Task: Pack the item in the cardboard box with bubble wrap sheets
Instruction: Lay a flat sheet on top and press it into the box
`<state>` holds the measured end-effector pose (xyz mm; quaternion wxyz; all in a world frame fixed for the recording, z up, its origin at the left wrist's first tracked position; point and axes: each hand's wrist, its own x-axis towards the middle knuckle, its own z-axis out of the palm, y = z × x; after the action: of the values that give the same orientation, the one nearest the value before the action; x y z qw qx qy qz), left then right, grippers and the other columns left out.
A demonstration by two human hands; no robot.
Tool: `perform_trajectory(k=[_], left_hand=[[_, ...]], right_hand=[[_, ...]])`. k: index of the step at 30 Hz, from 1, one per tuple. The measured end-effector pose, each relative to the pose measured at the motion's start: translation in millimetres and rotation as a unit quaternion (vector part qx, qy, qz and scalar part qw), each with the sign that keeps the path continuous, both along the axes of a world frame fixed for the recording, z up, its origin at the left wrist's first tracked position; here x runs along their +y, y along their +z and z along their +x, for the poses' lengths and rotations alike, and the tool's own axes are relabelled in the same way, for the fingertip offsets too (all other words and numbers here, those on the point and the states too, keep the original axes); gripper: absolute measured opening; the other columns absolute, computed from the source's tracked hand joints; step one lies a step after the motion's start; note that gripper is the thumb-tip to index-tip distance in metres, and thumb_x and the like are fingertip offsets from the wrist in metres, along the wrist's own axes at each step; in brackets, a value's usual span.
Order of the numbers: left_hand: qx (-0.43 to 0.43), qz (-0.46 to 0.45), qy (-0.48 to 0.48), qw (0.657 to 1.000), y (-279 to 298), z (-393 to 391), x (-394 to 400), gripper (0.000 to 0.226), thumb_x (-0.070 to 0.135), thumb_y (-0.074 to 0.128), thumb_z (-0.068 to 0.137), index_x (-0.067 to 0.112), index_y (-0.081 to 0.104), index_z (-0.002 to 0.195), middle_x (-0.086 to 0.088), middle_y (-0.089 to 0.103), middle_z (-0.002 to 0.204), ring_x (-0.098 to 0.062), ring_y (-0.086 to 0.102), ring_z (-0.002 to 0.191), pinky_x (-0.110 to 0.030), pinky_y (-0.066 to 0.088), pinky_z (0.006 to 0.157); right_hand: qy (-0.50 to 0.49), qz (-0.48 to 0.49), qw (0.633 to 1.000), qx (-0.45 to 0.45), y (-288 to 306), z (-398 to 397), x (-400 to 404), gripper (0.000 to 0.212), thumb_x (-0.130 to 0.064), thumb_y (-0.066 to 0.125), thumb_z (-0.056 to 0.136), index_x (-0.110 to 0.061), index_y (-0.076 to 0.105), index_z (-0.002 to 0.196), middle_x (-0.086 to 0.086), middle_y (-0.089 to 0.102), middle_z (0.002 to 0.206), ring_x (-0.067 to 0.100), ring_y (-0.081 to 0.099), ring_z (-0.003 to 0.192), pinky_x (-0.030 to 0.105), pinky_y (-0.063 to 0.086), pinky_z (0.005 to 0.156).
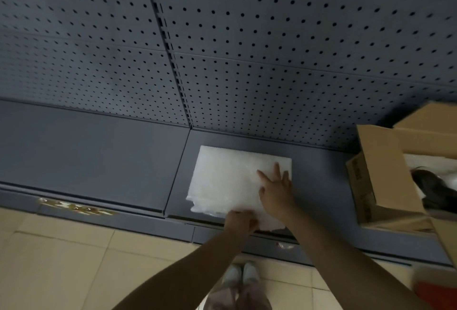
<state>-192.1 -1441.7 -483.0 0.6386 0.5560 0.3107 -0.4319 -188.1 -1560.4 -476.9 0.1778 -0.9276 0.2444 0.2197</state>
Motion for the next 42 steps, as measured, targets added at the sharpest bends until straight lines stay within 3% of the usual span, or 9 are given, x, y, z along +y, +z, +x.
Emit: perform_trajectory(k=[5,8,11,15,19,27,31,36,42], left_hand=[[0.034,0.017,-0.181,0.983,24,8,-12,0.029,0.028,0.062,0.091,0.0,0.06,0.084,-0.017,0.069,0.07,-0.027,0.067,0.057,-0.034,0.06,0.055],[-0.13,0.108,-0.238,0.956,31,23,-1,0.034,0.029,0.061,0.09,0.002,0.064,0.071,-0.011,0.067,0.054,-0.026,0.066,0.048,-0.043,0.061,0.064],[-0.344,0.24,-0.245,0.874,36,48,18,0.035,0.035,0.055,0.09,0.011,0.066,0.066,-0.008,0.069,0.061,-0.028,0.068,0.058,-0.037,0.06,0.063],[-0.425,0.333,-0.186,0.821,27,83,40,0.021,0.026,0.054,0.091,0.011,0.061,0.079,-0.011,0.067,0.083,-0.03,0.064,0.074,-0.029,0.048,0.062],[-0.355,0.362,-0.199,0.838,3,106,55,0.033,0.021,0.061,0.089,0.003,0.055,0.116,-0.018,0.051,0.123,-0.036,0.054,0.108,-0.04,0.044,0.091],[-0.252,0.249,-0.154,0.922,-17,105,56,0.038,0.009,0.06,0.09,-0.002,0.05,0.125,-0.015,0.059,0.116,-0.033,0.058,0.103,-0.037,0.047,0.085],[-0.239,0.23,-0.164,0.929,-19,107,61,0.037,0.006,0.061,0.088,-0.002,0.055,0.124,-0.022,0.062,0.12,-0.037,0.06,0.103,-0.041,0.05,0.09],[-0.243,0.212,-0.139,0.937,-1,102,70,0.041,0.007,0.059,0.089,-0.001,0.05,0.129,-0.017,0.058,0.122,-0.036,0.057,0.108,-0.035,0.046,0.085],[-0.265,0.146,-0.08,0.95,35,87,74,0.02,0.002,0.056,0.092,0.006,0.046,0.108,-0.012,0.052,0.107,-0.023,0.053,0.079,-0.032,0.044,0.073]], right_hand=[[-0.081,0.025,0.996,-0.002,-10,-12,-23,0.056,-0.033,0.037,0.1,-0.038,0.013,0.15,0.008,-0.014,0.16,0.036,0.0,0.147,0.048,0.014,0.12],[-0.114,0.034,0.993,-0.018,-12,-15,-32,0.055,-0.036,0.039,0.099,-0.035,0.018,0.15,0.008,-0.002,0.161,0.035,0.009,0.145,0.046,0.02,0.118],[-0.157,0.056,0.985,-0.037,-11,-16,-34,0.056,-0.034,0.042,0.098,-0.034,0.02,0.15,0.006,0.004,0.16,0.032,0.014,0.144,0.043,0.026,0.116],[-0.21,0.078,0.972,-0.066,-15,-17,-37,0.059,-0.03,0.05,0.095,-0.031,0.024,0.149,0.009,0.015,0.157,0.032,0.024,0.141,0.042,0.031,0.114],[-0.317,0.112,0.935,-0.111,-18,-19,-43,0.062,-0.025,0.057,0.092,-0.017,0.031,0.147,0.015,0.034,0.149,0.034,0.038,0.134,0.042,0.035,0.112],[-0.51,0.258,0.803,-0.169,-26,-28,-51,0.042,-0.006,0.051,0.089,-0.006,0.049,0.13,0.012,0.058,0.116,0.035,0.057,0.11,0.042,0.048,0.096],[-0.473,0.249,0.825,-0.18,-38,-33,-55,0.04,-0.003,0.05,0.076,-0.006,0.059,0.115,0.015,0.066,0.108,0.036,0.064,0.097,0.049,0.055,0.086],[-0.452,0.227,0.835,-0.219,-4,-37,-41,0.027,0.003,0.045,0.086,-0.012,0.049,0.108,0.008,0.055,0.098,0.028,0.056,0.089,0.039,0.051,0.079],[-0.402,0.213,0.846,-0.279,14,-44,-34,0.031,0.005,0.041,0.091,-0.021,0.056,0.097,0.01,0.06,0.113,0.029,0.058,0.1,0.029,0.047,0.083]])
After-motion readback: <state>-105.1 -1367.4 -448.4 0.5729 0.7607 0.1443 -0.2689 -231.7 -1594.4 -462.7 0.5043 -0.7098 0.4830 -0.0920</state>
